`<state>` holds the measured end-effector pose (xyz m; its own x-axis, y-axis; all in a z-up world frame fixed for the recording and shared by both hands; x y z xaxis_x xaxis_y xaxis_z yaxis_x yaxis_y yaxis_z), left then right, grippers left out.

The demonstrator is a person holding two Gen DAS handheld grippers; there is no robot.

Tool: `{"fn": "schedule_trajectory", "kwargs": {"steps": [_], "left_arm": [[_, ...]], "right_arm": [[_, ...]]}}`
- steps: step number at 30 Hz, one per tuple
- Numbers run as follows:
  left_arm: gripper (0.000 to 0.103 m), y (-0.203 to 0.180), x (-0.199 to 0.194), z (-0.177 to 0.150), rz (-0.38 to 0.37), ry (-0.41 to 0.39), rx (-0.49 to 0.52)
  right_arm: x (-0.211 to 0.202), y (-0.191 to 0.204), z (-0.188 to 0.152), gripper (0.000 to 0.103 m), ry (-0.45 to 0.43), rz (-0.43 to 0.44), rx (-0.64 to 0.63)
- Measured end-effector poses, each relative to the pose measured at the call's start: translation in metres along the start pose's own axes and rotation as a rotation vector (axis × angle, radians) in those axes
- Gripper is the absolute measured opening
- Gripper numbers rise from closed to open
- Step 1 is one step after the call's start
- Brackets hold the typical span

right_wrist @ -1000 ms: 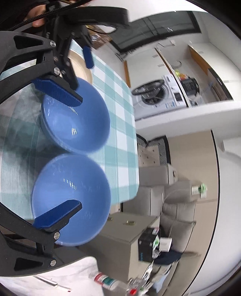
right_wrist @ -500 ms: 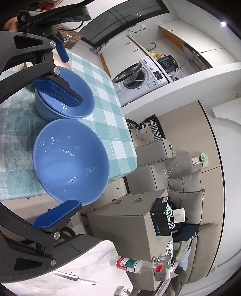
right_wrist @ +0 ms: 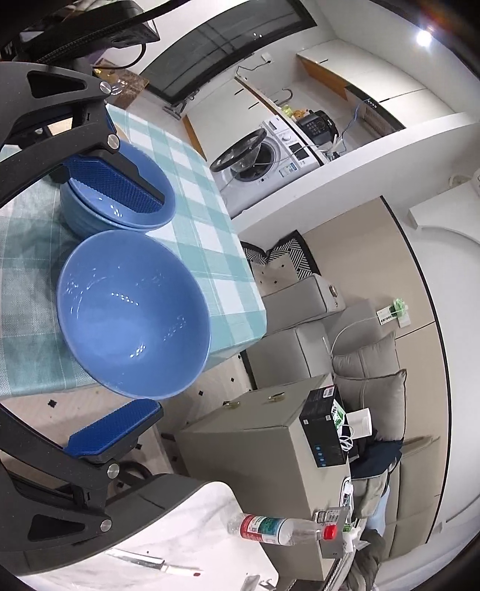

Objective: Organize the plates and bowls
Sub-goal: 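Move both grippers to the remaining light-blue bowl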

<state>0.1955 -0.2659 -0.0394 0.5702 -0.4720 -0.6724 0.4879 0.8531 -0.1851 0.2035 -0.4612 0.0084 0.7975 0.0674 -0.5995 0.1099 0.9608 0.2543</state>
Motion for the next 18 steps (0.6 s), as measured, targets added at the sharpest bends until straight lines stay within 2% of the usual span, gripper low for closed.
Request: {"fn": "schedule_trajectory", "kwargs": {"steps": [3,11,18], "left_arm": [[0.096,-0.012,0.003,-0.001,-0.027,0.01,0.018],[0.064,-0.038,0.014,-0.005,-0.072,0.044,0.061],[0.06,-0.054,0.029,-0.006,-0.111,0.081,0.06]], "right_arm": [[-0.006,-0.007,0.007,0.102,-0.048,-0.006,0.028],[-0.008,-0.027,0.011,0.102,-0.072,-0.012,0.051],[0.002,-0.035,0.006,0.102,-0.04,-0.02,0.06]]}}
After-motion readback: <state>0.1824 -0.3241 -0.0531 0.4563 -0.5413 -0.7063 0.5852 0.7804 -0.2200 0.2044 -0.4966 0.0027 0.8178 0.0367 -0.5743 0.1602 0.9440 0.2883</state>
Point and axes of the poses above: each gripper's, at about its wrist camera, not at the fingertips, and x roughly the way its jaws point, y to its left, z to its top, the point moved 10 cm from there along x, roughly the way its jaws point, and after that the axes turned 9 degrees about -z, right-handed, at the moved point
